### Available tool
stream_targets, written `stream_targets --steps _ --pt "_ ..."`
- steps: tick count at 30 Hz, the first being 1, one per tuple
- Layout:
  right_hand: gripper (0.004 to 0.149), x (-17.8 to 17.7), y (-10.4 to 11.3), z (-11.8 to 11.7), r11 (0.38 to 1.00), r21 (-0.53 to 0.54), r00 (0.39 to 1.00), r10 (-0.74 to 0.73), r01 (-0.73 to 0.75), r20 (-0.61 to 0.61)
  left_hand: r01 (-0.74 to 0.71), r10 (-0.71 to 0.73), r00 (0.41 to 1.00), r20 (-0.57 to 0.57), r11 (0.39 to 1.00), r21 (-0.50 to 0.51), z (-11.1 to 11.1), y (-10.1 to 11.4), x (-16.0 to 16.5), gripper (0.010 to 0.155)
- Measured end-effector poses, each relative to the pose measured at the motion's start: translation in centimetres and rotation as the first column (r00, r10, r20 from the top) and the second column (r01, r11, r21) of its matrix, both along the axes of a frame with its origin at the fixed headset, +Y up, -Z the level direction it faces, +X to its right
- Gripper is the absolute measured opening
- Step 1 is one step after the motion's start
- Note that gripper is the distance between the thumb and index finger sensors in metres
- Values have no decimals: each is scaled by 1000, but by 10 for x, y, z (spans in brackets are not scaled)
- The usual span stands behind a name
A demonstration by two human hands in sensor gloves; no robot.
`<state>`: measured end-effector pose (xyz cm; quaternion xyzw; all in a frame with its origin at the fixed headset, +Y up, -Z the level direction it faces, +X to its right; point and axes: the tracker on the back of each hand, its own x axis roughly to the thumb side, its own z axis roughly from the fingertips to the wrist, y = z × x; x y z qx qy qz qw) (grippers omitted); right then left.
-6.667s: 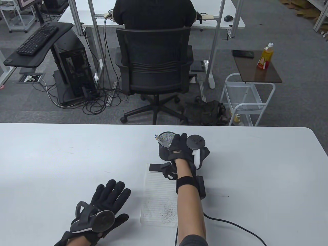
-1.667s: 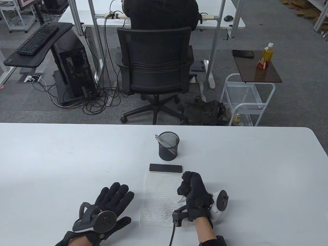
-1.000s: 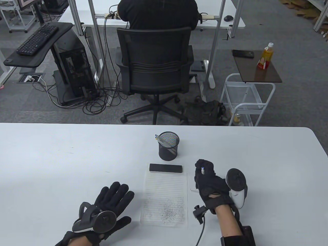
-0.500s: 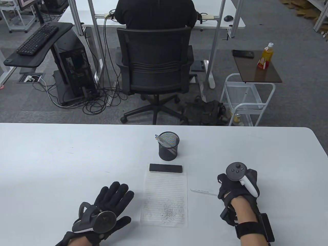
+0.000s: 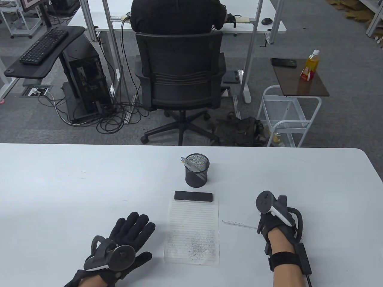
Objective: Press to extend mechanical pencil leads
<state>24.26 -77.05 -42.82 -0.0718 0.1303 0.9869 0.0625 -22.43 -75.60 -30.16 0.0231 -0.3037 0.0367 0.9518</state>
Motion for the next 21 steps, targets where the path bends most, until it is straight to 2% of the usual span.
stream_targets --steps 5,21 --pt "50 4 -2 0 999 43 1000 4 -6 31 4 -4 1000 0 1000 -7 0 -1 0 86" --pt "45 5 0 -2 998 55 999 12 -15 44 3 -3 1000 -2 1000 -10 -1 0 1 86"
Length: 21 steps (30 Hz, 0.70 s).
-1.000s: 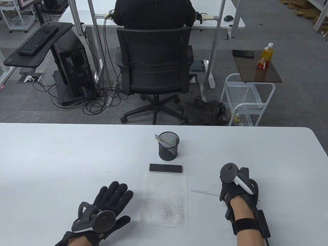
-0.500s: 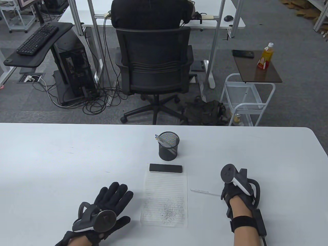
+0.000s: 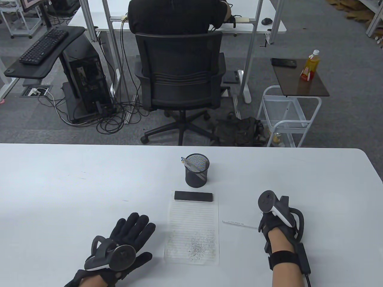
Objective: Press to extend mechanical pencil leads
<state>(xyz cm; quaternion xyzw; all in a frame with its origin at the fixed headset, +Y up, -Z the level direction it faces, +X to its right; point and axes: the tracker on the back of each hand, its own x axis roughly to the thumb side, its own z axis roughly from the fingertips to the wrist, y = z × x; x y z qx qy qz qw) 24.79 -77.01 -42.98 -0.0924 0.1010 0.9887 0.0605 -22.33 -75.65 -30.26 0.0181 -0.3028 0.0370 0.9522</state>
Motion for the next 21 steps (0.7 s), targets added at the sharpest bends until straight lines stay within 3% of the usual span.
stream_targets --steps 9,11,12,16,21 --pt "44 -3 4 -3 998 -53 1000 18 -18 2 3 -3 1000 -2 1000 2 0 0 0 86" --pt "53 -5 15 -9 989 -147 1000 14 -11 18 -2 2 1000 -2 1000 2 0 1 0 86" --pt "58 -7 25 -11 990 -138 1000 2 0 16 -4 4 1000 -1 1000 2 0 1 0 86" --pt "63 -37 81 -24 985 105 990 -137 138 -17 3 -3 1000 -1 1000 -5 -1 -1 0 86" --pt "67 -99 120 -33 941 265 971 -171 211 -167 5 -5 1000 -1 1000 2 -1 0 0 86"
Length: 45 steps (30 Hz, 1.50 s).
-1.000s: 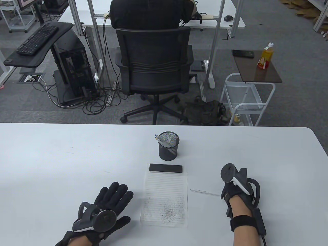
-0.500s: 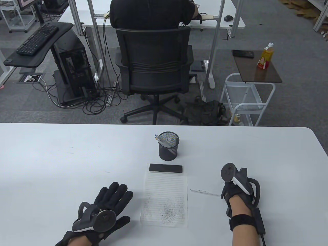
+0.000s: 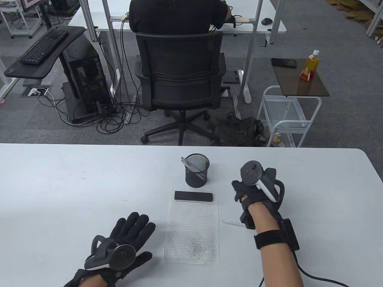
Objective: Press to extend mechanical pencil leads
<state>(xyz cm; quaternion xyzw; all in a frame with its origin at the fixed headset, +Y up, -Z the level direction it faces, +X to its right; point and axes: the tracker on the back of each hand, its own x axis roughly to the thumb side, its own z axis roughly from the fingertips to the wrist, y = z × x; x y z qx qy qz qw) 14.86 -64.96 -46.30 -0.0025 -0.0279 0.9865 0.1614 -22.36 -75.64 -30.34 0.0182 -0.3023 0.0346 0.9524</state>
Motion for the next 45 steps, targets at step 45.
stream_targets --steps 45 --pt "45 -165 -48 -75 948 174 964 265 -267 33 4 -4 1000 -1 1000 -8 2 1 0 85"
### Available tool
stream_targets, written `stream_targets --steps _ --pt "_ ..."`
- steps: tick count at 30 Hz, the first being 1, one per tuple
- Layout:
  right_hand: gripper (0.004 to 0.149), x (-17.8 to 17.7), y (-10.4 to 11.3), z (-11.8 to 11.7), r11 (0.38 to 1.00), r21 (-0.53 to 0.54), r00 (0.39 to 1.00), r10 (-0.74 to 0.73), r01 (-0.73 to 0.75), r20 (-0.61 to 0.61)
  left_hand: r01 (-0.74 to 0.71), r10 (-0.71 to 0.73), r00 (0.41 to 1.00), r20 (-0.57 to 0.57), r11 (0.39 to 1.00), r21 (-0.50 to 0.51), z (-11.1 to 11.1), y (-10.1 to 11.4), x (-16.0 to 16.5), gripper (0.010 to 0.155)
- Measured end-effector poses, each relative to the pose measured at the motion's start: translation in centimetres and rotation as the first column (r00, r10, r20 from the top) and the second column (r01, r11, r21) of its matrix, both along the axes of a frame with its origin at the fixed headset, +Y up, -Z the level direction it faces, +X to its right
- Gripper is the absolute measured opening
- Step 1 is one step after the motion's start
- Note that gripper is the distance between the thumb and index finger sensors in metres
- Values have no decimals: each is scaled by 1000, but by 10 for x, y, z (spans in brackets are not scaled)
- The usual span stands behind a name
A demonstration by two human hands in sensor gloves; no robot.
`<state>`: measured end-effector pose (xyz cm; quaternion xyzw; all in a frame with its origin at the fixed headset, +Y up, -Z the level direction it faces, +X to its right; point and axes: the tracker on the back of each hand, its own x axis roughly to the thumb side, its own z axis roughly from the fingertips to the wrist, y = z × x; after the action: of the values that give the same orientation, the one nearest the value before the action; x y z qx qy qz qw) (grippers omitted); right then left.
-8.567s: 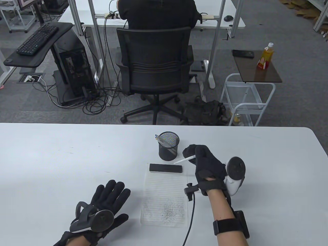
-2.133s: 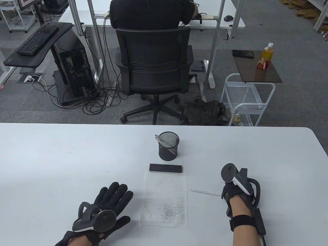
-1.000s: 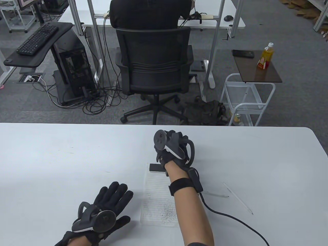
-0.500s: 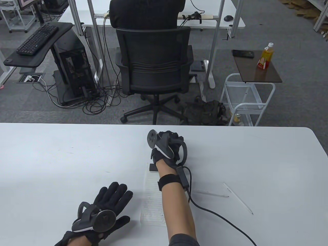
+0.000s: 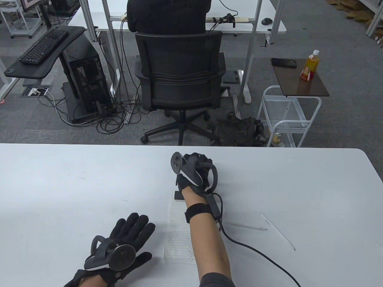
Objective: Press to extend mechanical pencil leads
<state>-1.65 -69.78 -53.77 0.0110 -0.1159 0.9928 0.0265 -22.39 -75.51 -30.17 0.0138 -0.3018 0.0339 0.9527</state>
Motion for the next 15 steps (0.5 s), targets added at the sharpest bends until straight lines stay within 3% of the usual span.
stream_targets --steps 15 --pt "45 4 7 8 1000 10 999 -7 7 -52 3 -3 1000 1 1000 -7 0 0 1 85"
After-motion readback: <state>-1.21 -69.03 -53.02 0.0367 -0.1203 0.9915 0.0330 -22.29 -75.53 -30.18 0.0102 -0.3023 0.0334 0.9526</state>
